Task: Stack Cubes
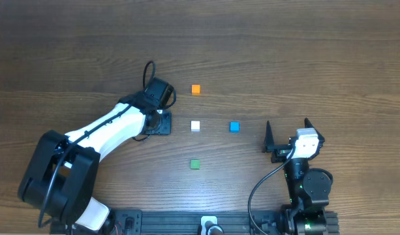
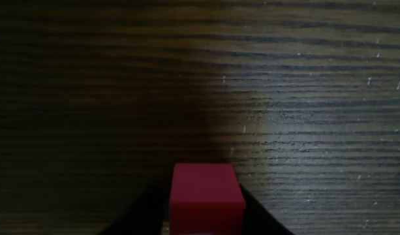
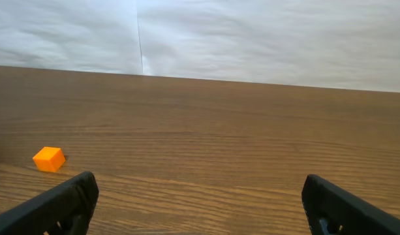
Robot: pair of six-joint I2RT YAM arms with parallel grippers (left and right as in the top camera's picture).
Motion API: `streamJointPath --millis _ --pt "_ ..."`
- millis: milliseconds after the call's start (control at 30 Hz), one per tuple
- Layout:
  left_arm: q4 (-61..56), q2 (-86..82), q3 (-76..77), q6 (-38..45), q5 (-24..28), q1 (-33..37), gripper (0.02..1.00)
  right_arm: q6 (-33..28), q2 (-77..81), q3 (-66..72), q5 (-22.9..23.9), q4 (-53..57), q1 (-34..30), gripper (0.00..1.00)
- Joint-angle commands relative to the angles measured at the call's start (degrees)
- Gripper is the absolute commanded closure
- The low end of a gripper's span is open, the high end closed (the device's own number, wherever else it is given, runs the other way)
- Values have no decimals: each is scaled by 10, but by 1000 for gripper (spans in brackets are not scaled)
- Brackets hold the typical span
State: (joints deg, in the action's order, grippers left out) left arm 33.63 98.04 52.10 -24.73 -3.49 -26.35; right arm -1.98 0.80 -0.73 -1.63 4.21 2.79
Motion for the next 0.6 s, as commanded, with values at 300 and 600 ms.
streamJointPath --millis 300,600 --pt "5 -2 24 -11 -8 -9 836 -2 -5 4 -4 -1 3 7" --pt "163 -4 188 -117 -58 -87 904 -2 -5 4 -4 -1 3 9"
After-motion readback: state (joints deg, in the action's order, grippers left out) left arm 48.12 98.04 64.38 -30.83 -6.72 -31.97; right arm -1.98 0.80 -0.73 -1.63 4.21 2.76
